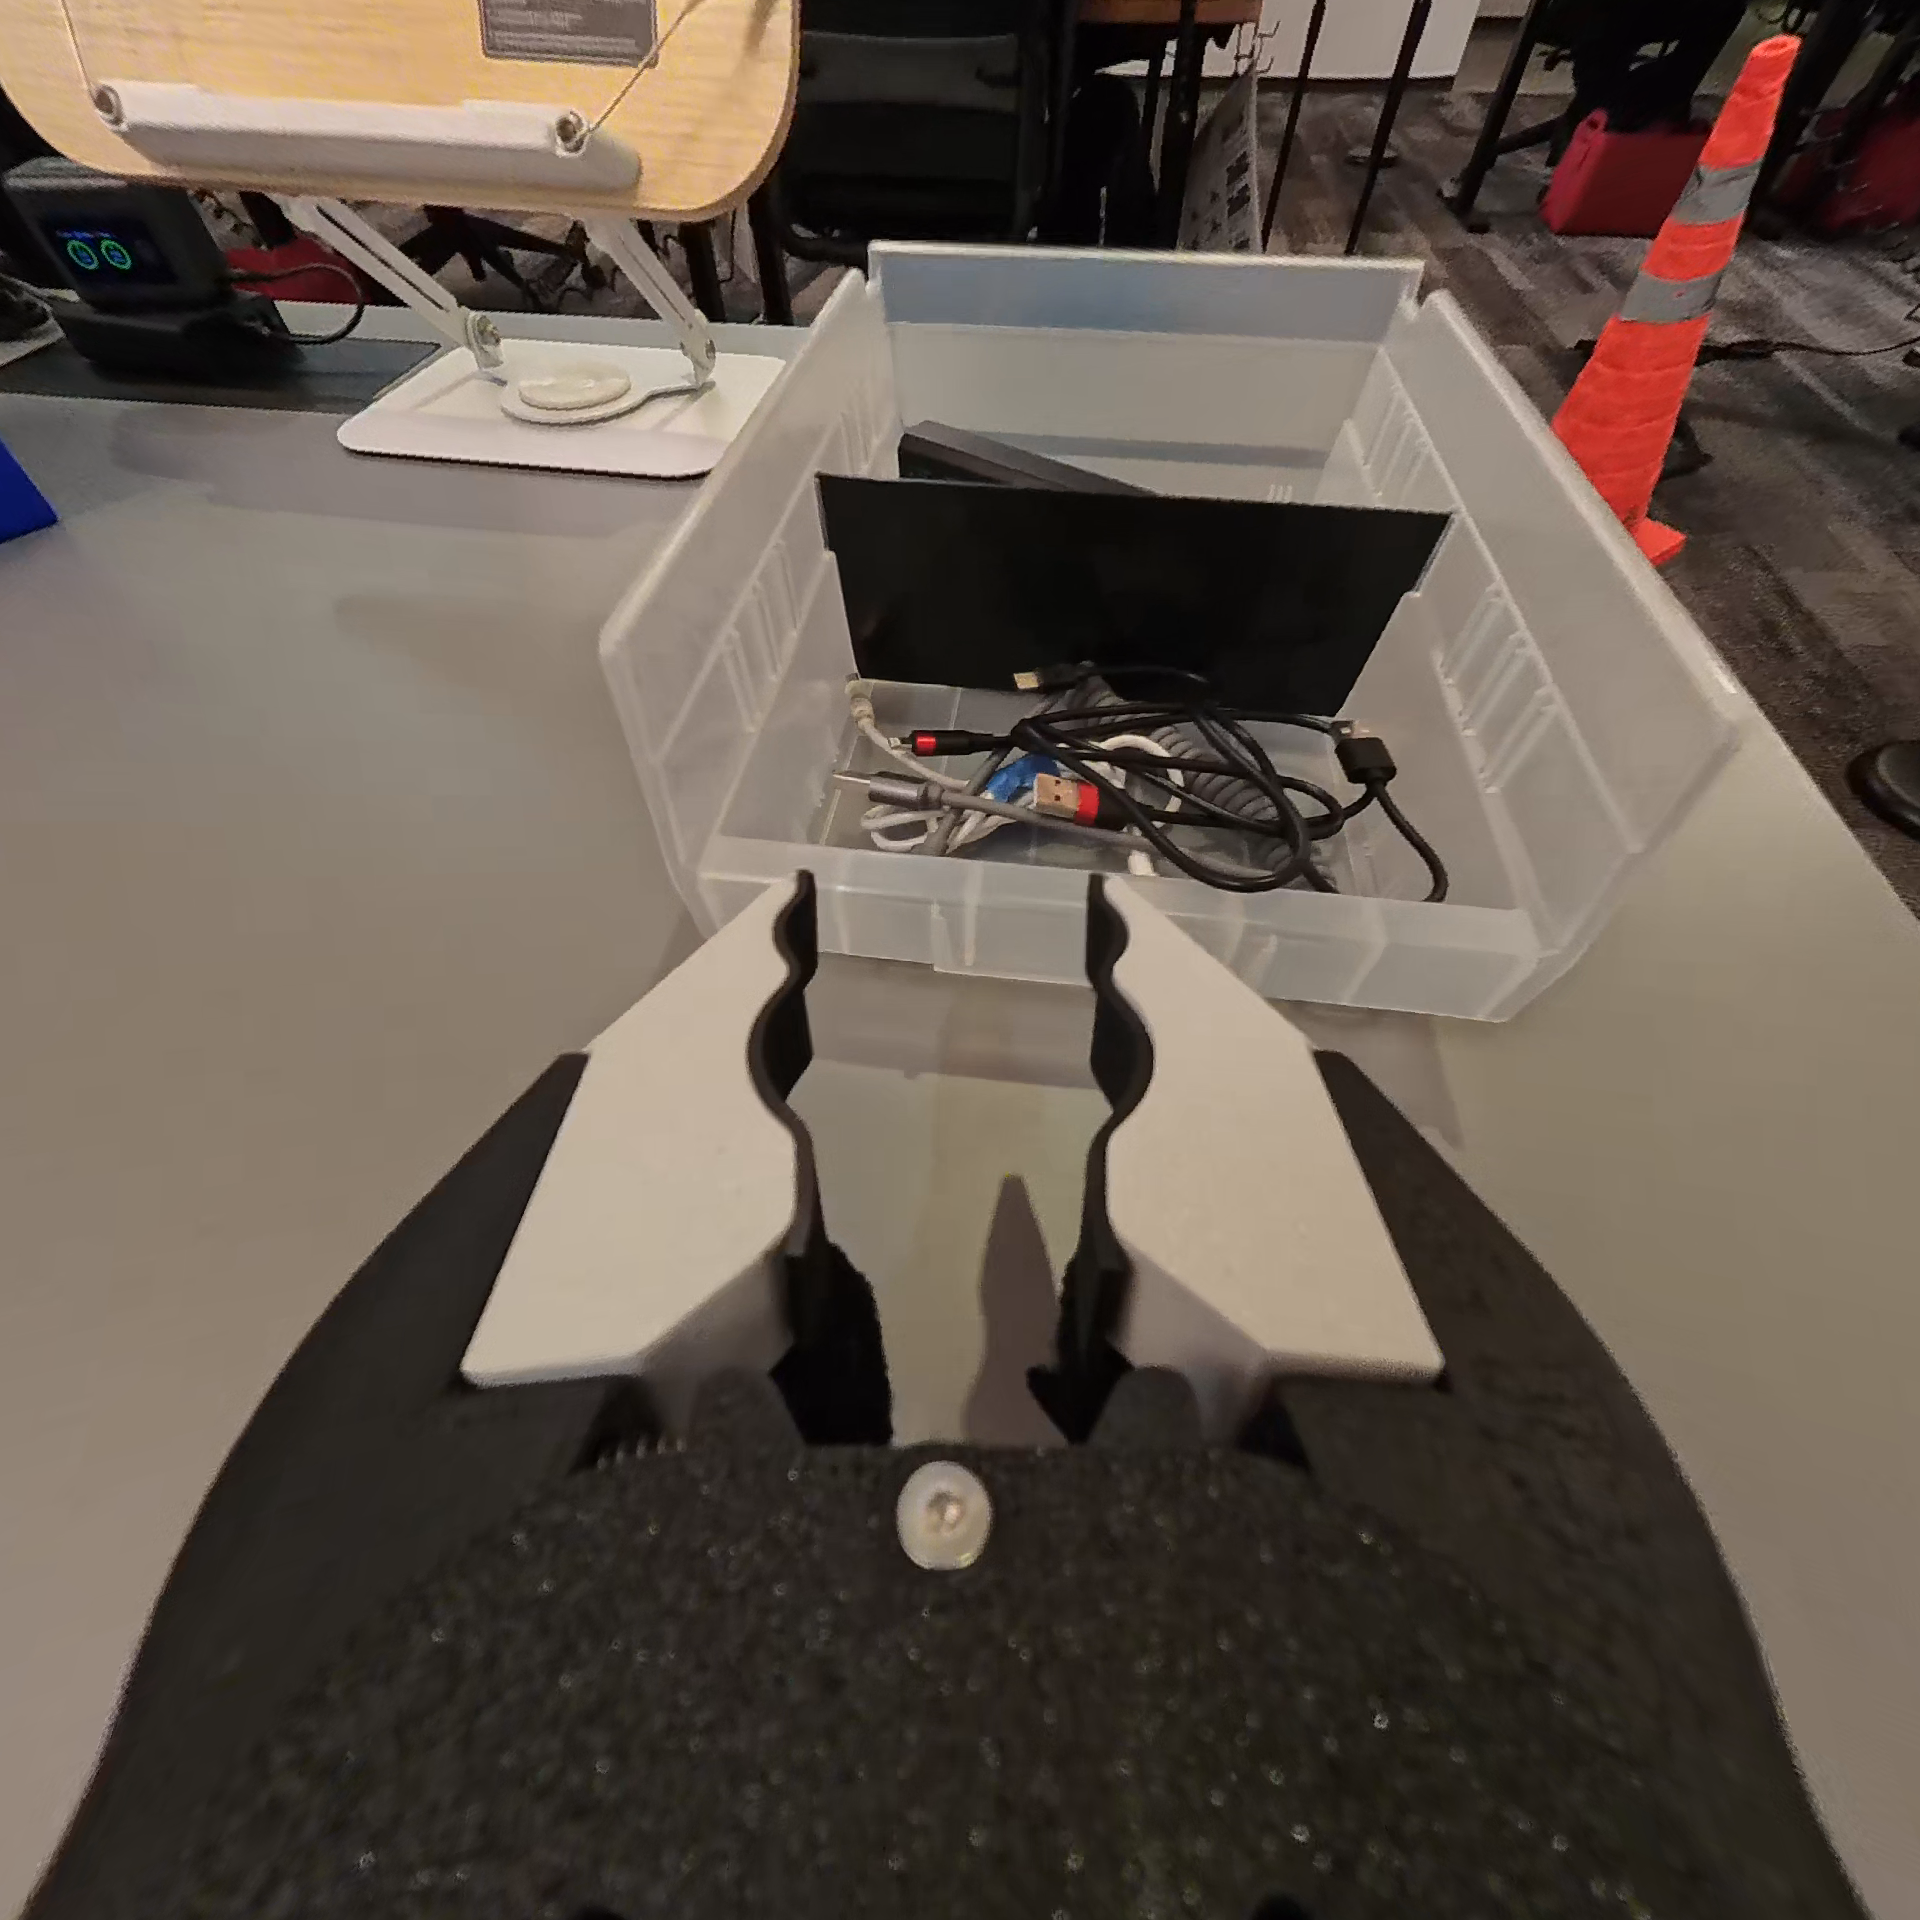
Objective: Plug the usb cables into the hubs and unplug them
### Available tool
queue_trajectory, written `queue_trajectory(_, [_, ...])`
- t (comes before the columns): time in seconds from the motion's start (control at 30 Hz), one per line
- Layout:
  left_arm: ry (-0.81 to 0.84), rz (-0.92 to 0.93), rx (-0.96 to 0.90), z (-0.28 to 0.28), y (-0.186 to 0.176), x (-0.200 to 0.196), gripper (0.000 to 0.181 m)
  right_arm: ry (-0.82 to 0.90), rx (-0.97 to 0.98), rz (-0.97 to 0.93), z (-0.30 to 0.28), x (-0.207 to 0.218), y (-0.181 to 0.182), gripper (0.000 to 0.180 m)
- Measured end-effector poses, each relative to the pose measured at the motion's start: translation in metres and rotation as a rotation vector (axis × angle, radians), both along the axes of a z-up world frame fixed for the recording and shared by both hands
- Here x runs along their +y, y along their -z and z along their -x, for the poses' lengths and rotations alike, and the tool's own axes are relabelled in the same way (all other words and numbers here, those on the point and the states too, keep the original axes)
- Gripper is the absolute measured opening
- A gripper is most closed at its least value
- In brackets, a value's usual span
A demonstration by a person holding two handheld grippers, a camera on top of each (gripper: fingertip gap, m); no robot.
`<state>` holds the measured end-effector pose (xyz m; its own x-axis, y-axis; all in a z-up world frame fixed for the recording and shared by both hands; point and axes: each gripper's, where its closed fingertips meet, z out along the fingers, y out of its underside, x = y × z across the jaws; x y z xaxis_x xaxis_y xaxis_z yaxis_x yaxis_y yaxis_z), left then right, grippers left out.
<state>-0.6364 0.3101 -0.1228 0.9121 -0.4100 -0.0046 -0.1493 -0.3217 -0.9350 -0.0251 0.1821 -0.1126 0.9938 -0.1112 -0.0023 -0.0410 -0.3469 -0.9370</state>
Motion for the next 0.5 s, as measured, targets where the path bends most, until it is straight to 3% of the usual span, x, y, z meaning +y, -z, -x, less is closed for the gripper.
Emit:
queue_trajectory(0.1, [0.0, 0.014, 0.003, -0.002, 0.002, -0.001, 0.043, -0.029, -0.016, -0.02, 0.012, -0.001, -0.007, 0.051])
queue_trajectory(0.23, [0.01, -0.026, -0.004, -0.017, -0.011, -0.008, 0.044, -0.201, 0.019, -0.018, 0.086, 0.019, -0.005, 0.058])
queue_trajectory(0.33, [0.073, -0.044, -0.047, -0.053, -0.024, -0.022, 0.045, -0.112, -0.137, 0.015, 0.088, 0.048, 0.001, 0.058])
queue_trajectory(0.5, [0.28, 0.007, -0.113, -0.164, -0.027, -0.06, 0.046, -0.017, -0.061, 0.07, 0.076, 0.071, 0.014, 0.058])
